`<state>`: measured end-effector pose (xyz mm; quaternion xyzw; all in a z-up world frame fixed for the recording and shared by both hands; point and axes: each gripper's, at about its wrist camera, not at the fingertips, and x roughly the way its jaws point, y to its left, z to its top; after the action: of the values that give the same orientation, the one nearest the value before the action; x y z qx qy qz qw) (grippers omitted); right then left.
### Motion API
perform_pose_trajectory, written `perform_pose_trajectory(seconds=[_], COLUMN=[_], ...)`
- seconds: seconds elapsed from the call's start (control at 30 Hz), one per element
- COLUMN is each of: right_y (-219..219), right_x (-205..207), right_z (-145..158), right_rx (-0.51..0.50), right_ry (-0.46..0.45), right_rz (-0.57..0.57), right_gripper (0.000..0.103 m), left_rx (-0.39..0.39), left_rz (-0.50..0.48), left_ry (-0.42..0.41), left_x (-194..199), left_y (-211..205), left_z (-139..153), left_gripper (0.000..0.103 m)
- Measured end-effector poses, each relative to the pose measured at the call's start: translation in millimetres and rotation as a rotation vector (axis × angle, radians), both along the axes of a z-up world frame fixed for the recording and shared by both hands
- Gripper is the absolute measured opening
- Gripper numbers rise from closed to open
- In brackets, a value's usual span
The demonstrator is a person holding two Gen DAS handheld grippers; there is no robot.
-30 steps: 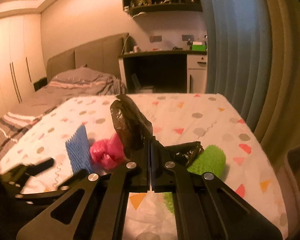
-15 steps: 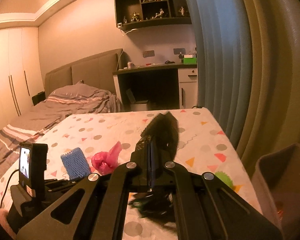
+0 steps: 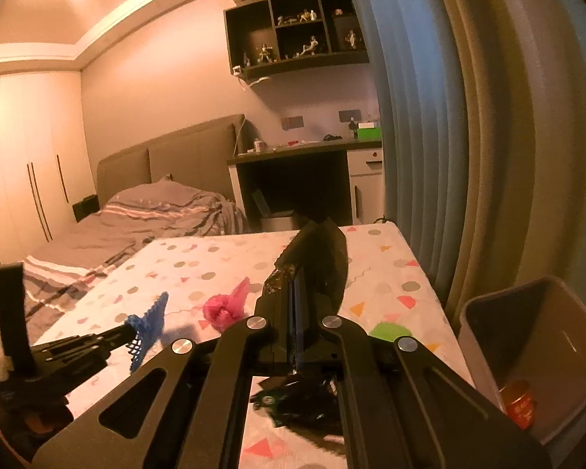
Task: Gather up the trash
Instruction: 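Carry the blue net and black bag over the grey bin and release both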
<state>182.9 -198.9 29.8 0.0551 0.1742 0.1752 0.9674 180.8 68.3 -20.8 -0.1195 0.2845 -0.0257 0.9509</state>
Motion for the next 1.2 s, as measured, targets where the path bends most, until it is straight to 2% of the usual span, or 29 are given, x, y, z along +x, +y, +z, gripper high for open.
perform_pose_trajectory(seconds=[0.23, 0.5, 0.73, 1.2], right_y=[-22.6, -47.7, -70.1, -104.9], right_x=[-33.8, -57.5, -67.9, -62.4], right_z=[15.0, 15.4, 12.5, 4.8], right_rx=[0.021, 0.027, 0.030, 0.040], right_ry=[-0.036, -0.041, -0.037, -0.020], right_rz=[-0.010, -0.047, -0.088, -0.156], right_gripper=[0.001, 0.001, 0.001, 0.001], left_rx=[-0.014, -0.012, -0.001, 0.019], left_rz=[-0.065, -0.153, -0.224, -0.334], left_ry=[-0.070, -0.093, -0.100, -0.098], left_x=[-36.7, -49.4, -48.1, -25.3], left_y=[-32.1, -75.0, -109.0, -162.7], left_z=[22.9, 32.8, 36.4, 38.0], left_gripper=[0.001, 0.002, 0.001, 0.002])
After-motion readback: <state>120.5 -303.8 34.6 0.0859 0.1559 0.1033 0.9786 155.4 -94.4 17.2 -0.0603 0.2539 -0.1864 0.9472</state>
